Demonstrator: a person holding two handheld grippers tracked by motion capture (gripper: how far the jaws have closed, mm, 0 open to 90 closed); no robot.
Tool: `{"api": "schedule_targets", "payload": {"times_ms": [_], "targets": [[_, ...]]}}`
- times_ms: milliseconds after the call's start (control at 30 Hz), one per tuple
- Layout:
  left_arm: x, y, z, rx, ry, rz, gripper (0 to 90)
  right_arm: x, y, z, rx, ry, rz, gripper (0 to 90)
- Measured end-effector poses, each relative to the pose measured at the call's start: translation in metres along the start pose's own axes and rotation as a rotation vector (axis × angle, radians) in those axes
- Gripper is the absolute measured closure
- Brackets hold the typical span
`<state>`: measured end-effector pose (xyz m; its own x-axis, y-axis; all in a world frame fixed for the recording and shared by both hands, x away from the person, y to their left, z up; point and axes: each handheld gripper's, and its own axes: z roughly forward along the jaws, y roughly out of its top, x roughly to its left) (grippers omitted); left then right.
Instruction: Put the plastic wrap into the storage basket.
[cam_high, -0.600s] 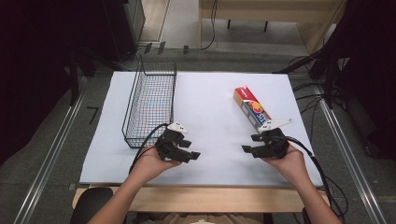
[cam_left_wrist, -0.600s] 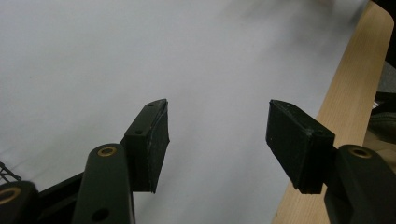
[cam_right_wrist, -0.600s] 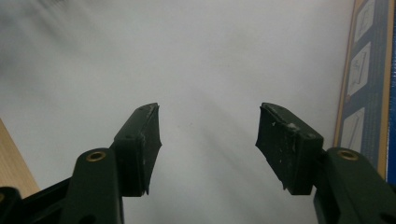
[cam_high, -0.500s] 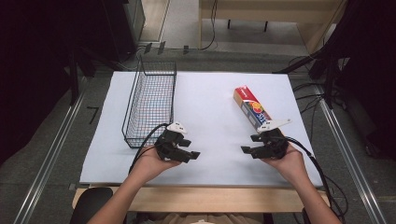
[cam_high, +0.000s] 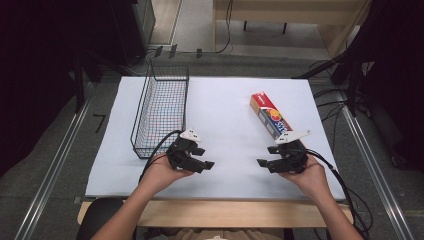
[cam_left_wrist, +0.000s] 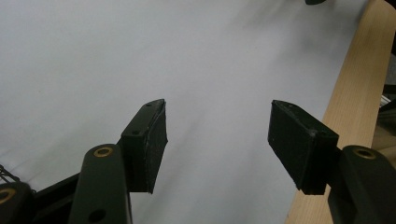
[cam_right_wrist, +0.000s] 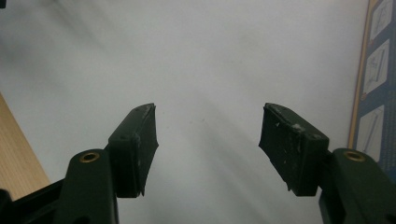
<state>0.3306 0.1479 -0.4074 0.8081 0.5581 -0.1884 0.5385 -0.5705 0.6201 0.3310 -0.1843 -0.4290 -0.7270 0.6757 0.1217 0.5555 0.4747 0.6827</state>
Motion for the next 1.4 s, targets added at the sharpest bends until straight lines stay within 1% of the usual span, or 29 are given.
{"api": "schedule_targets", "payload": {"times_ms": [67, 133, 167, 200, 233, 267, 333, 367, 400, 433, 467, 533, 600, 767, 833, 967, 1000, 1033, 1100, 1133, 1167, 1200, 1300, 1333, 1400], "targets": [[0.000, 0.000, 0.001, 0.006, 0.001, 0.000, 37.9, 0.000, 0.000, -0.001, -0.002, 0.003, 0.012, 37.3], [0.001, 0.001, 0.001, 0.012, -0.004, 0.004, 37.7, -0.001, -0.001, -0.002, 0.004, 0.006, 0.014, 37.7], [0.001, 0.001, 0.002, 0.017, -0.003, 0.004, 37.7, -0.001, -0.001, -0.001, 0.005, 0.002, -0.001, 38.3], [0.002, 0.001, 0.002, 0.021, -0.007, 0.000, 37.5, 0.000, -0.002, -0.001, 0.013, -0.004, -0.026, 39.9], [0.002, 0.001, 0.002, 0.021, -0.007, 0.000, 37.4, 0.000, -0.002, -0.001, 0.013, -0.004, -0.026, 39.9], [0.002, 0.001, 0.003, 0.021, -0.011, -0.003, 37.4, 0.000, -0.002, 0.000, 0.016, -0.004, -0.022, 39.9], [0.002, 0.001, 0.003, 0.025, -0.023, -0.008, 37.2, 0.000, -0.002, 0.000, 0.033, 0.013, 0.005, 39.9], [0.002, 0.001, 0.003, 0.025, -0.023, -0.008, 37.2, 0.000, -0.002, 0.000, 0.033, 0.013, 0.005, 39.9], [0.002, 0.002, 0.002, 0.015, -0.035, -0.015, 37.2, 0.000, -0.002, 0.001, 0.036, 0.014, 0.002, 40.0], [0.001, 0.002, 0.001, 0.013, -0.037, -0.014, 37.2, 0.000, -0.002, 0.001, 0.038, 0.012, 0.002, 40.1], [-0.001, 0.003, 0.000, 0.003, -0.040, -0.005, 36.9, -0.001, -0.002, 0.000, 0.036, 0.014, 0.007, 40.1], [-0.002, 0.003, 0.000, 0.001, -0.041, -0.005, 36.7, -0.001, -0.002, 0.000, 0.035, 0.013, 0.006, 40.1], [-0.002, 0.002, 0.001, 0.018, -0.034, -0.002, 36.5, -0.001, -0.002, 0.000, 0.032, 0.015, 0.006, 40.1], [-0.001, 0.002, 0.001, 0.019, -0.037, -0.006, 35.5, -0.001, -0.002, 0.000, 0.035, 0.017, 0.005, 39.6], [0.000, 0.002, 0.001, 0.026, -0.041, -0.006, 34.9, -0.001, -0.002, 0.001, 0.038, 0.022, 0.008, 39.5], [-0.001, 0.001, 0.001, 0.030, -0.045, -0.008, 33.7, -0.002, -0.001, 0.000, 0.042, 0.020, 0.011, 39.4], [-0.001, 0.001, 0.001, 0.033, -0.045, -0.003, 33.5, -0.003, -0.001, -0.001, 0.042, 0.020, 0.015, 39.4], [-0.001, 0.001, 0.000, 0.031, -0.042, 0.001, 32.9, -0.004, 0.000, -0.003, 0.034, 0.010, 0.025, 39.5], [-0.001, 0.001, 0.000, 0.028, -0.044, -0.002, 32.8, -0.005, 0.000, -0.005, 0.028, 0.008, 0.027, 39.5], [-0.001, 0.001, 0.000, 0.027, -0.046, -0.001, 32.8, -0.007, 0.000, -0.009, 0.017, -0.007, 0.035, 39.4], [0.000, 0.001, -0.001, 0.028, -0.043, 0.002, 32.8, -0.007, 0.000, -0.009, 0.017, -0.007, 0.035, 39.4], [0.000, 0.001, -0.001, 0.023, -0.042, 0.001, 32.8, -0.010, 0.001, -0.012, 0.009, -0.015, 0.042, 39.4], [0.001, 0.000, -0.002, 0.020, -0.043, 0.000, 32.6, -0.014, 0.002, -0.017, 0.000, -0.037, 0.041, 39.4], [0.001, 0.000, -0.002, 0.020, -0.043, 0.000, 32.4, -0.014, 0.002, -0.017, 0.000, -0.037, 0.041, 39.4], [0.001, -0.001, -0.003, 0.016, -0.041, -0.002, 32.3, -0.018, 0.002, -0.020, 0.001, -0.056, 0.051, 39.4]]}}
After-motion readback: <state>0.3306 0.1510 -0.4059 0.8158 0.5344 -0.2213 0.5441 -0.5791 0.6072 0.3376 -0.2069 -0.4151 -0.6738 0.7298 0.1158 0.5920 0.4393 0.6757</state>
